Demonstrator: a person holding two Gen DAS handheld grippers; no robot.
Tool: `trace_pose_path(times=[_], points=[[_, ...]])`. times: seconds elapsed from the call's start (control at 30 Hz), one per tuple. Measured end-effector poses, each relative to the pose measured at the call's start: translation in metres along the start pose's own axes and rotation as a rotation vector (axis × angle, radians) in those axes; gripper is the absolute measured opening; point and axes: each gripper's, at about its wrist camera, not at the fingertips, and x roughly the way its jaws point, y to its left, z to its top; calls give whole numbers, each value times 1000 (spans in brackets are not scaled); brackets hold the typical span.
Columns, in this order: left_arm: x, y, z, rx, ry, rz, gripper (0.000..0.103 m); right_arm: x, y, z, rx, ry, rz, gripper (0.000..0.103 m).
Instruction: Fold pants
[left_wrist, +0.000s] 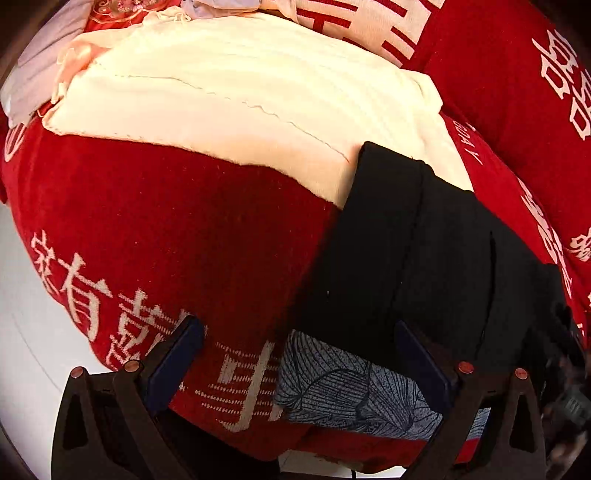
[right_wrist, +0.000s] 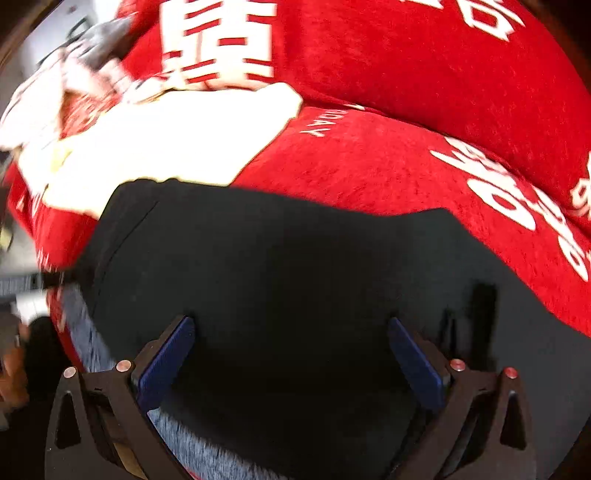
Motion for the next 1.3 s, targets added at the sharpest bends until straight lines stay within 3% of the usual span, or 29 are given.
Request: trace_pose_path(times=[0.1,0.23,0.3,0.4,0.6,0.77,0.83,0.93,0.97,1.03,1.1,1.17,1.3], points=[[-3,-5,-3,30,-12,-14,103,2,-9,-1,49,14,23,103],[-1,-8,-2,61,-27,-64,103,-10,2,-28,-4,37,5,103],[-4,-3,-3,64,-33,-82,103,-15,18,-45,-105,56,-27,103],[-7,1,-7,63,-42,-98,103,-21,30,-48,-200,106,17,103],[-7,-3,-12,93,-54,-75,103,-1,59,23,-341,55,129,103],[-11,4,-15,83,-57,-117,103,57,108,74,-528,154,190,103],[-13,9,-16,71,-61,-144,103,73,130,83,-610,215,265,103],[-15,17,-15,47,-62,-187,103,93,152,86,-695,291,305,101],[-15,19,-14,42,-62,-202,103,94,156,85,-724,298,300,96],[-17,25,-12,37,-58,-244,103,83,155,82,-769,279,307,76],[-19,30,-9,40,-52,-296,103,62,145,82,-790,204,288,36],[-21,34,-2,62,-47,-368,103,35,134,81,-785,130,321,27],[-22,29,14,180,-52,-431,103,-3,132,66,-836,35,335,25]])
